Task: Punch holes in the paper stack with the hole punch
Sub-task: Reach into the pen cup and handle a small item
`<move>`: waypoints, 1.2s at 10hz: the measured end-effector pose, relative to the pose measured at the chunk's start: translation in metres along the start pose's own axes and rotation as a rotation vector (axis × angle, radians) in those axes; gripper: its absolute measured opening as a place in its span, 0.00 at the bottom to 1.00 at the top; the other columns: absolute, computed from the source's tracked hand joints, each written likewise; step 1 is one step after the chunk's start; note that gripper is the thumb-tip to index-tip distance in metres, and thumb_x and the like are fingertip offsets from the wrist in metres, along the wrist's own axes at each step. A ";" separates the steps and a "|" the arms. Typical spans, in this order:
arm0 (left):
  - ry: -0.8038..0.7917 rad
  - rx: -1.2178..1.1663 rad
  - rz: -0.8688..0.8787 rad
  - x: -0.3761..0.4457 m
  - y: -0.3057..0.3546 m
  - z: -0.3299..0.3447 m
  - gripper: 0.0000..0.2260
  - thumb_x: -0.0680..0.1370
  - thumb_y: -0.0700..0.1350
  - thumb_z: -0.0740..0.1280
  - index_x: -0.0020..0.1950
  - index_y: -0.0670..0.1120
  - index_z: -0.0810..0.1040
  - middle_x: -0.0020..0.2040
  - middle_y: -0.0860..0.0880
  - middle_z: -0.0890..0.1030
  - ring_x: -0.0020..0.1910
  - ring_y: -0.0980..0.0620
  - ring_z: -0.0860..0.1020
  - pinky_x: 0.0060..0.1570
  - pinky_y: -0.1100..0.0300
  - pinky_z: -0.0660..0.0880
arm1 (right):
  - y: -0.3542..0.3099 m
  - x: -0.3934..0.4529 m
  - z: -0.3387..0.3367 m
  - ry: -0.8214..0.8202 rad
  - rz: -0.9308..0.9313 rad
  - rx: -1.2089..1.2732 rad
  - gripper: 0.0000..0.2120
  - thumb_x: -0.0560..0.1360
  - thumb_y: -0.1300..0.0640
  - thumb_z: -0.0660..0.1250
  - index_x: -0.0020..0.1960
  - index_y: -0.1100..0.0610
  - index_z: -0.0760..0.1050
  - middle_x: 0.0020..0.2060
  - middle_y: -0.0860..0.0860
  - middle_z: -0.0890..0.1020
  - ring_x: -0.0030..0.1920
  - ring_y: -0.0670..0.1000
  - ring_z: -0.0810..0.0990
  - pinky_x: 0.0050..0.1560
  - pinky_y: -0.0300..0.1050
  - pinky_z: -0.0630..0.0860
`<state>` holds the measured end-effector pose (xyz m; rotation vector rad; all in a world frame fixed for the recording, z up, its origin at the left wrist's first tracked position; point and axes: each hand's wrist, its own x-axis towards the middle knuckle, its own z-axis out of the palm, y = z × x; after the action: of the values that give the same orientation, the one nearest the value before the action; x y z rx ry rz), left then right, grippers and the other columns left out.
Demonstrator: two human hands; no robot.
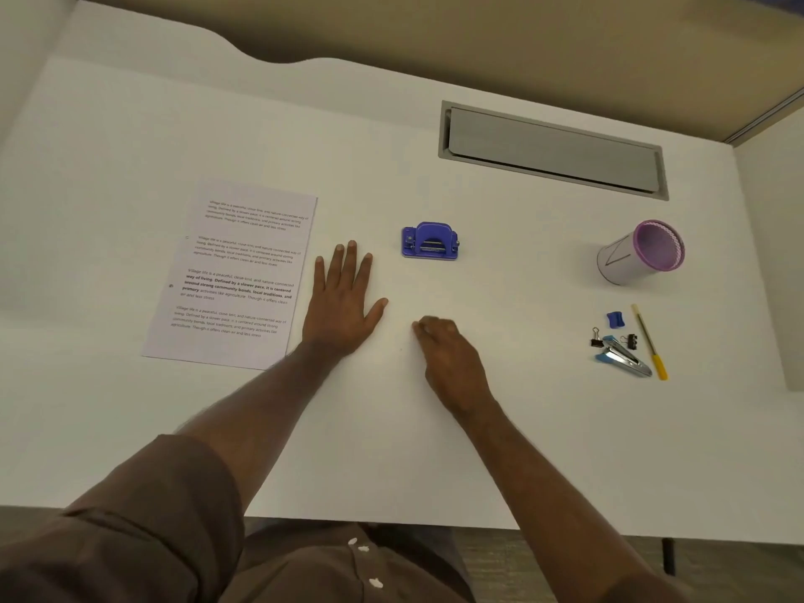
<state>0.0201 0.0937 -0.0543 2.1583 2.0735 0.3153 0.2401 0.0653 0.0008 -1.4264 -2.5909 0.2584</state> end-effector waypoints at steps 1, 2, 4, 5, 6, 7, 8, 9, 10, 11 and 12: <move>-0.024 0.010 -0.009 0.000 0.001 -0.001 0.34 0.83 0.62 0.50 0.83 0.45 0.52 0.84 0.40 0.50 0.83 0.41 0.48 0.80 0.37 0.48 | -0.006 -0.020 -0.005 0.000 -0.048 0.022 0.20 0.68 0.74 0.65 0.60 0.67 0.80 0.55 0.60 0.83 0.54 0.62 0.83 0.42 0.52 0.84; -0.032 0.006 -0.014 0.001 0.000 -0.001 0.34 0.82 0.62 0.50 0.83 0.45 0.52 0.84 0.40 0.50 0.83 0.41 0.48 0.80 0.37 0.48 | 0.001 -0.032 -0.014 0.055 -0.031 0.064 0.21 0.65 0.74 0.74 0.57 0.63 0.84 0.54 0.56 0.86 0.54 0.57 0.85 0.49 0.49 0.84; -0.034 0.009 -0.014 0.001 0.000 -0.001 0.34 0.82 0.62 0.50 0.83 0.45 0.52 0.84 0.40 0.50 0.83 0.40 0.48 0.80 0.37 0.48 | 0.013 -0.061 -0.011 0.055 -0.006 0.050 0.16 0.67 0.71 0.69 0.53 0.62 0.85 0.51 0.54 0.85 0.52 0.57 0.84 0.47 0.48 0.83; -0.027 -0.005 -0.012 0.001 0.000 0.000 0.34 0.82 0.62 0.51 0.83 0.45 0.53 0.84 0.40 0.50 0.83 0.40 0.49 0.80 0.37 0.48 | 0.012 -0.056 -0.006 0.037 0.010 0.071 0.20 0.66 0.72 0.67 0.57 0.63 0.83 0.55 0.55 0.84 0.57 0.56 0.81 0.51 0.48 0.83; -0.022 -0.006 -0.010 0.001 0.000 0.000 0.34 0.82 0.62 0.51 0.83 0.45 0.54 0.84 0.40 0.51 0.83 0.40 0.49 0.80 0.37 0.48 | 0.006 -0.033 -0.003 0.030 0.008 0.095 0.23 0.64 0.73 0.69 0.59 0.64 0.82 0.56 0.56 0.83 0.59 0.54 0.77 0.55 0.46 0.80; -0.023 -0.006 -0.010 0.001 0.001 -0.002 0.34 0.82 0.62 0.51 0.83 0.45 0.53 0.84 0.40 0.50 0.83 0.41 0.49 0.80 0.38 0.47 | 0.002 -0.011 -0.003 0.013 0.008 0.111 0.23 0.63 0.73 0.73 0.58 0.64 0.82 0.55 0.57 0.84 0.57 0.57 0.82 0.53 0.46 0.81; -0.011 -0.005 -0.007 0.000 0.001 -0.002 0.34 0.82 0.62 0.52 0.83 0.44 0.54 0.84 0.40 0.51 0.83 0.41 0.49 0.80 0.38 0.47 | 0.004 0.000 -0.003 0.067 0.168 0.179 0.20 0.68 0.73 0.69 0.58 0.62 0.83 0.56 0.56 0.84 0.57 0.56 0.83 0.60 0.42 0.76; -0.004 -0.009 -0.004 -0.001 0.001 -0.003 0.34 0.83 0.62 0.52 0.83 0.44 0.54 0.84 0.40 0.51 0.83 0.40 0.50 0.80 0.37 0.48 | 0.007 0.010 -0.003 0.075 0.311 0.217 0.20 0.72 0.72 0.66 0.62 0.62 0.80 0.59 0.57 0.83 0.61 0.57 0.81 0.65 0.40 0.68; -0.003 -0.015 0.001 -0.001 0.001 -0.003 0.33 0.83 0.62 0.52 0.83 0.44 0.55 0.84 0.39 0.51 0.83 0.40 0.50 0.80 0.37 0.48 | 0.002 0.022 0.000 -0.039 0.160 0.131 0.23 0.72 0.70 0.68 0.67 0.64 0.76 0.64 0.60 0.80 0.65 0.60 0.79 0.65 0.45 0.69; -0.008 -0.010 -0.006 0.001 0.001 -0.004 0.34 0.83 0.62 0.52 0.83 0.44 0.54 0.84 0.40 0.51 0.83 0.40 0.50 0.80 0.37 0.49 | -0.005 0.027 -0.001 -0.134 -0.006 0.081 0.25 0.69 0.71 0.71 0.66 0.65 0.77 0.62 0.60 0.81 0.62 0.61 0.80 0.57 0.53 0.80; -0.017 -0.006 -0.008 0.001 0.001 -0.003 0.34 0.82 0.62 0.52 0.83 0.44 0.55 0.84 0.40 0.51 0.83 0.40 0.50 0.79 0.37 0.50 | -0.009 0.017 -0.003 -0.142 -0.104 0.084 0.23 0.67 0.72 0.74 0.62 0.65 0.79 0.57 0.60 0.83 0.56 0.61 0.83 0.46 0.53 0.84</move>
<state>0.0203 0.0942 -0.0508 2.1412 2.0689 0.3006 0.2248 0.0756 0.0070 -1.2850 -2.7199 0.4642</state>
